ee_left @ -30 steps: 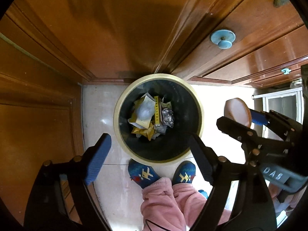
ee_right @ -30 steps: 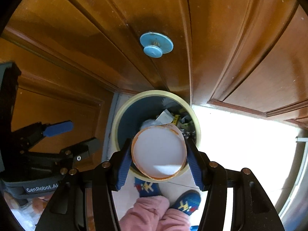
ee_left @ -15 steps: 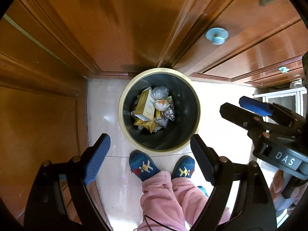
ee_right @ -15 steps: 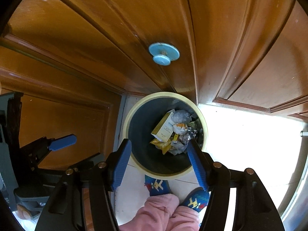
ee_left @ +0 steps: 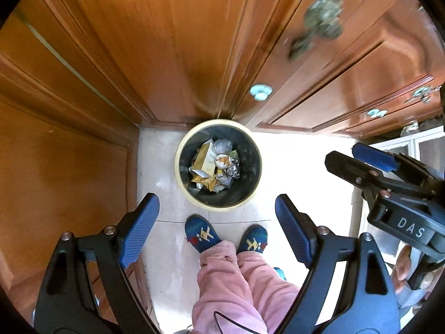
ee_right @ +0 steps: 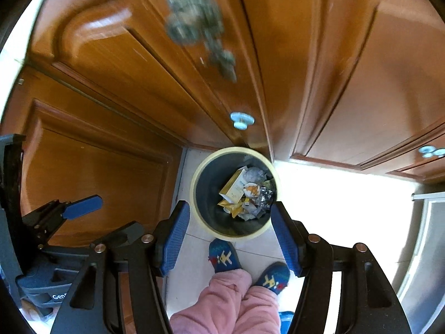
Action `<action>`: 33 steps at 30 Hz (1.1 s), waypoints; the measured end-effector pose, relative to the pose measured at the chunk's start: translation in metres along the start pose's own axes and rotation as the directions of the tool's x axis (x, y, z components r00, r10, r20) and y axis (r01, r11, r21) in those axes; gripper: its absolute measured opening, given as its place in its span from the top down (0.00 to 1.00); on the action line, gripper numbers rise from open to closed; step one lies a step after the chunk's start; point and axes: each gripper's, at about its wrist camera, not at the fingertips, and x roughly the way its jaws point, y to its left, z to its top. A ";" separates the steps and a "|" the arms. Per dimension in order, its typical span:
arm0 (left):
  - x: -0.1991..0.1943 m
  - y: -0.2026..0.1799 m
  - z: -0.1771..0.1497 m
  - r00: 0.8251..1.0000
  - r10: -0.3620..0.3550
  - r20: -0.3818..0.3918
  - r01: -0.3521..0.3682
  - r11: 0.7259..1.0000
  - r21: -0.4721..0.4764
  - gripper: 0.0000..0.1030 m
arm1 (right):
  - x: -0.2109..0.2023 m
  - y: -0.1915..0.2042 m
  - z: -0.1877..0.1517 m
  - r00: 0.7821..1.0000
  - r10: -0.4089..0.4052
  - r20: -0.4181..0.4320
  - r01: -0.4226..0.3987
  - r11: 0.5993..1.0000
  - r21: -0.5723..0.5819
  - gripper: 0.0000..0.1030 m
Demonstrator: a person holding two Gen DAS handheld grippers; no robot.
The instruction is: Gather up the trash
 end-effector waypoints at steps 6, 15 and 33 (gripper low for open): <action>-0.076 -0.011 -0.002 0.997 -0.003 0.073 0.005 1.000 -0.029 0.19 | -0.076 0.016 0.001 0.999 -0.013 0.040 0.014 0.999 -0.034 0.38; -0.184 -0.023 -0.003 0.979 0.028 0.201 -0.022 0.999 -0.033 0.19 | -0.175 0.044 -0.002 0.996 -0.003 0.087 0.010 0.997 -0.072 0.36; -0.320 -0.034 -0.012 0.935 0.064 0.348 -0.048 0.997 -0.053 0.19 | -0.334 0.095 0.009 0.972 0.023 0.234 0.001 0.995 -0.100 0.34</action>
